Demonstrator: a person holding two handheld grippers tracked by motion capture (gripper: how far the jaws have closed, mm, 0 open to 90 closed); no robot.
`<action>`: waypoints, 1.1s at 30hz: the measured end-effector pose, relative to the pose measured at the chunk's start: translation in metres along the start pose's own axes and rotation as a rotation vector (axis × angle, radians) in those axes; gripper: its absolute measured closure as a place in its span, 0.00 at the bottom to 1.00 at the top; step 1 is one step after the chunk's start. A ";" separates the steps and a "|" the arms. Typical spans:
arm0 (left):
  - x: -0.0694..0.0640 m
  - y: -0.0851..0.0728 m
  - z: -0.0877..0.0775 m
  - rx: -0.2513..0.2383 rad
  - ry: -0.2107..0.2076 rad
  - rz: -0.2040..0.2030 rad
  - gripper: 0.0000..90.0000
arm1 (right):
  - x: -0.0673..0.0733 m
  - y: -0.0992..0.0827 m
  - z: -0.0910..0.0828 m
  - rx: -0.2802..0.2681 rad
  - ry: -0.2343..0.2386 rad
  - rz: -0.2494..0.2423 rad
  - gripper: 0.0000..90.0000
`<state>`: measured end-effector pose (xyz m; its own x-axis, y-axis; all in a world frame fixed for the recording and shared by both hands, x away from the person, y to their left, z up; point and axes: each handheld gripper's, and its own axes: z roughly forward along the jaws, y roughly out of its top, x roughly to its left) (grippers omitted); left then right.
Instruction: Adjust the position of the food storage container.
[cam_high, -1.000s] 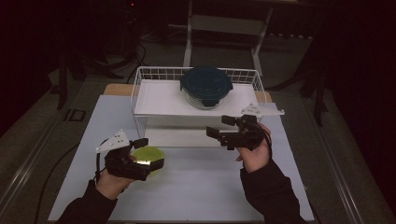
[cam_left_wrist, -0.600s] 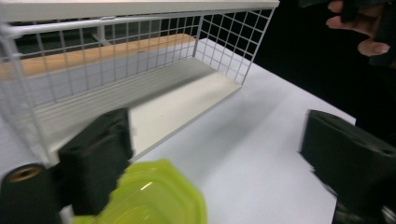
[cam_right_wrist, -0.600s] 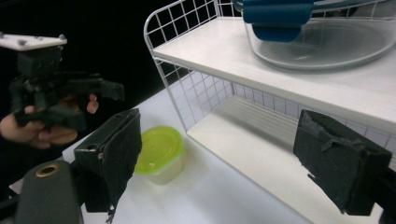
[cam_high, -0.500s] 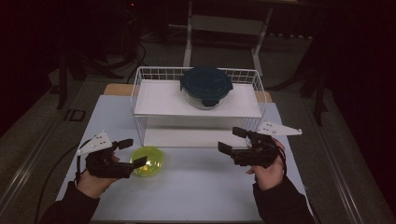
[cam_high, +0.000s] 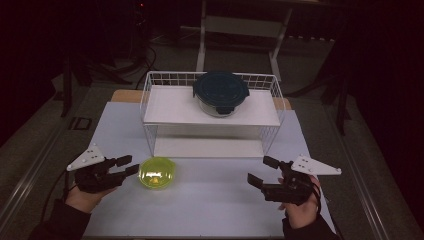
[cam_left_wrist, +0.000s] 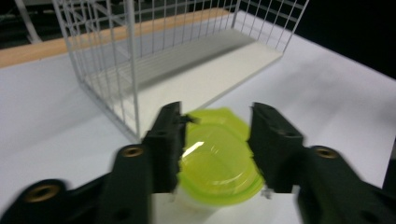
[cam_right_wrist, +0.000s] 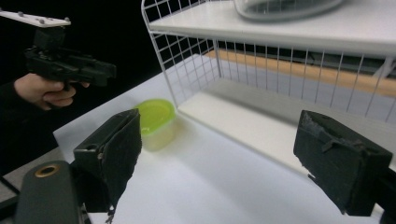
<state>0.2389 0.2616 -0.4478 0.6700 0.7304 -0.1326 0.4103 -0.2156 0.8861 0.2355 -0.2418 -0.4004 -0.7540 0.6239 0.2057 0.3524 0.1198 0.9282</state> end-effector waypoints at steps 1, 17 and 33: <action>0.000 0.000 0.000 0.000 0.000 0.000 0.67 | 0.000 0.000 0.000 0.000 0.000 0.000 0.17; 0.023 -0.043 0.024 0.268 0.073 0.013 0.98 | 0.001 -0.035 -0.023 -0.013 -0.018 0.015 0.16; 0.015 -0.055 0.063 0.329 0.003 0.045 0.99 | 0.002 -0.046 -0.027 -0.002 -0.026 0.028 0.16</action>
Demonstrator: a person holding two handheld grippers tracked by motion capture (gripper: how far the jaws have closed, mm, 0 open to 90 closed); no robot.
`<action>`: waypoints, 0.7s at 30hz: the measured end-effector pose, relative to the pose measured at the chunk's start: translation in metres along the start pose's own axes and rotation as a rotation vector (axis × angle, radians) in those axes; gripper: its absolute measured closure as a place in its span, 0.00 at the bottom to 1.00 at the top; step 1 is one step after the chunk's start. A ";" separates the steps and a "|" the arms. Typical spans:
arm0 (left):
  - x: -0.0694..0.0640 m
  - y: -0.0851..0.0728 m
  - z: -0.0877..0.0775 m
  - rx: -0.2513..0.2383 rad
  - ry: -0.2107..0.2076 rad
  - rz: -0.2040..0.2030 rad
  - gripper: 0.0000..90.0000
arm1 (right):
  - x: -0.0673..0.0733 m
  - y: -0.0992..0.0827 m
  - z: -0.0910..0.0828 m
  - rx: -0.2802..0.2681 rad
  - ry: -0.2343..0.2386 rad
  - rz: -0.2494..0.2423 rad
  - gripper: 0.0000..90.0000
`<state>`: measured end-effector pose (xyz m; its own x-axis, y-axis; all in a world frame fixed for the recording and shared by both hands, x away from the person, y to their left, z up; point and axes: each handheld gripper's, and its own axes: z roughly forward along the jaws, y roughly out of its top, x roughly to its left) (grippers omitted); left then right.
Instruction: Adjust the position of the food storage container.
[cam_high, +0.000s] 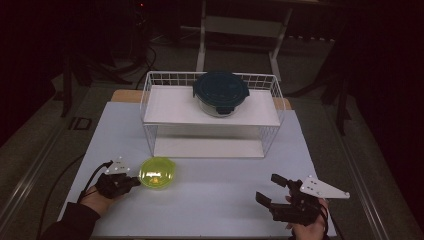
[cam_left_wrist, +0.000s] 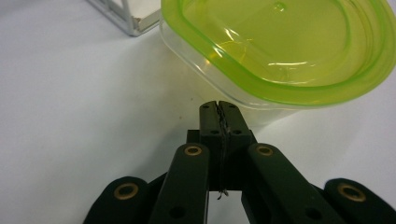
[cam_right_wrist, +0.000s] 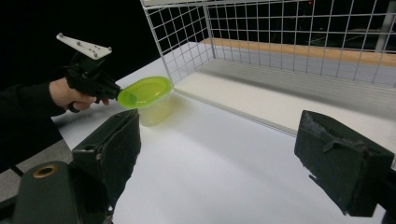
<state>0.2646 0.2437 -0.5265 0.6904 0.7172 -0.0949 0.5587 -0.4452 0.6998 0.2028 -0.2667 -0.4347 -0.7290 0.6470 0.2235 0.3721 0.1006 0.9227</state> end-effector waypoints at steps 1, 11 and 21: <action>0.000 0.000 0.001 -0.005 -0.010 -0.006 0.99 | 0.000 0.000 0.000 0.001 -0.002 0.001 0.16; -0.008 0.012 0.018 0.001 -0.023 0.018 0.99 | -0.002 -0.001 0.001 0.001 -0.002 0.009 0.16; -0.022 0.033 0.040 -0.003 -0.052 0.047 0.99 | -0.003 -0.001 0.001 0.006 -0.001 0.011 0.16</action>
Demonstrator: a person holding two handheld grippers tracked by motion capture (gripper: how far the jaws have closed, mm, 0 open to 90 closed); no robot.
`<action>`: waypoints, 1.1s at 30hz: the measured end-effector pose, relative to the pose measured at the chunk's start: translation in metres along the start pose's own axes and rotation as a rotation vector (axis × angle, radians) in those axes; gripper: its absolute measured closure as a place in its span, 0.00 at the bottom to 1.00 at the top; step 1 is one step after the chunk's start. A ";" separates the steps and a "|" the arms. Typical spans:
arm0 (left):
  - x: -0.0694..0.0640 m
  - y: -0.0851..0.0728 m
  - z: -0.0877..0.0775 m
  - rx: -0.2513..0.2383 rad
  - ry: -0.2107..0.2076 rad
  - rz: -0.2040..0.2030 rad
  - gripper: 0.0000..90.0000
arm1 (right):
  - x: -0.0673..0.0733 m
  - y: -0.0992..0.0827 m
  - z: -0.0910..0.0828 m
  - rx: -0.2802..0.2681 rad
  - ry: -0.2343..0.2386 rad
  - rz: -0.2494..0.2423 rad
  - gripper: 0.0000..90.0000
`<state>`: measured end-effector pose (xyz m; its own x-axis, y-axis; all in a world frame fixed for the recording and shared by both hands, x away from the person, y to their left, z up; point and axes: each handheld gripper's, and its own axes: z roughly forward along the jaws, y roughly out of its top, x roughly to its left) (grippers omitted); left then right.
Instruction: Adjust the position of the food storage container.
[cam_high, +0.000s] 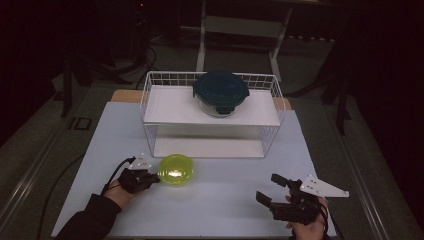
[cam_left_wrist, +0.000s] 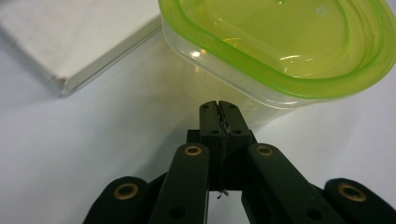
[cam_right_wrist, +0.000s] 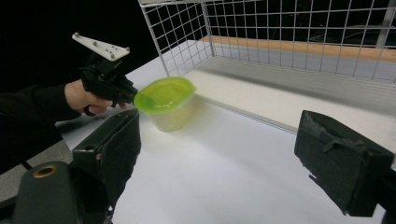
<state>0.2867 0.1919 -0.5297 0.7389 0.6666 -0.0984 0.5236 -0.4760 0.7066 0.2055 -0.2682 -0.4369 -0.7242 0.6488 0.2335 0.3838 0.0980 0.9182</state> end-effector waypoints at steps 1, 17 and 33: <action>0.000 0.000 0.000 0.000 0.000 0.000 0.99 | 0.000 0.000 0.000 0.000 0.000 0.000 0.16; 0.002 0.010 0.003 -0.018 -0.002 -0.025 0.99 | -0.001 -0.001 0.002 0.013 0.006 0.008 0.16; -0.011 0.027 0.023 -0.017 -0.043 0.004 0.99 | -0.002 -0.002 0.003 0.016 0.004 0.005 0.16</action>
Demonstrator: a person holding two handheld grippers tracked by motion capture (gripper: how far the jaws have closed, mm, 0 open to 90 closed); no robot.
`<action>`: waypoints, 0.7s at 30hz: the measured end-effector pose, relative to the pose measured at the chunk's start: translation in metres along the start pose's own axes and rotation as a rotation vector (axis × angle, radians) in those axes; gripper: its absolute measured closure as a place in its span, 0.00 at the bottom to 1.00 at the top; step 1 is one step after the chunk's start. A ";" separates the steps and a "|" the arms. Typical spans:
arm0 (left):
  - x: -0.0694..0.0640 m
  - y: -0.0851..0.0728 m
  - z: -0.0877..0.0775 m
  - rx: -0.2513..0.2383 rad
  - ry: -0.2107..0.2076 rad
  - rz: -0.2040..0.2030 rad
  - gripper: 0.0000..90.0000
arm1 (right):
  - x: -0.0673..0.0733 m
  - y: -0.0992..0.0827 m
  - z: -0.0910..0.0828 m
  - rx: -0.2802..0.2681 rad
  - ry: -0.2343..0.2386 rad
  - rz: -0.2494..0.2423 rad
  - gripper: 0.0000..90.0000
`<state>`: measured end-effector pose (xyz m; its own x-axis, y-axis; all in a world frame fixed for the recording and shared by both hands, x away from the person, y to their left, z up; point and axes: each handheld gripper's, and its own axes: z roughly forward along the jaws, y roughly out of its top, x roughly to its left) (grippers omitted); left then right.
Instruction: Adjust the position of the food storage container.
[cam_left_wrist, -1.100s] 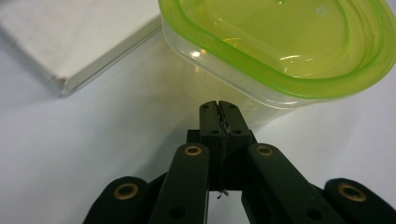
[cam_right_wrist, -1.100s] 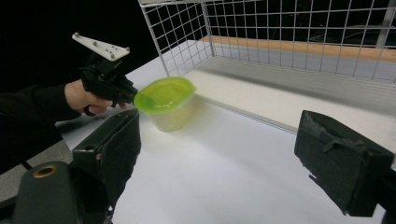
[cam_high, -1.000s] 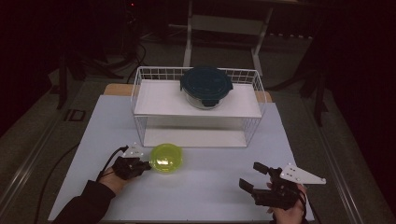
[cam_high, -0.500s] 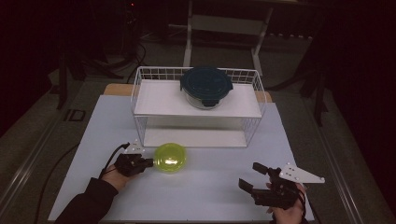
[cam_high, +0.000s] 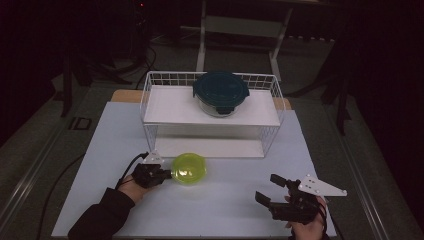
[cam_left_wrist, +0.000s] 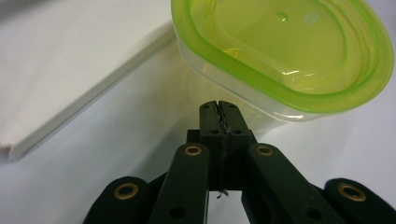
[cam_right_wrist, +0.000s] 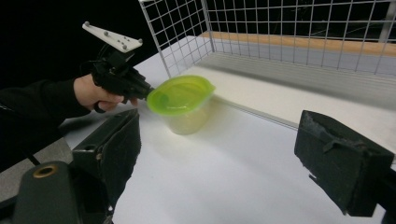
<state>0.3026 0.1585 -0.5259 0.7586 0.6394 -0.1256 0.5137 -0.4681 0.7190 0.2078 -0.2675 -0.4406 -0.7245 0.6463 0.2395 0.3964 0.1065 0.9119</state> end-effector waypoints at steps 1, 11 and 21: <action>-0.001 0.001 0.002 0.000 -0.001 0.004 0.99 | 0.000 0.000 0.000 0.000 0.000 -0.002 0.16; -0.013 0.013 0.018 0.016 -0.023 0.032 0.99 | 0.000 -0.001 0.001 0.004 0.005 -0.001 0.16; -0.022 0.021 0.033 0.018 -0.045 0.045 0.99 | 0.000 -0.002 0.003 0.006 0.013 0.004 0.16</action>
<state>0.3102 0.1144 -0.5306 0.7978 0.5900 -0.1245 0.4860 -0.5069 0.7119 0.2085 -0.2655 -0.4430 -0.7301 0.6370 0.2473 0.4024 0.1083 0.9090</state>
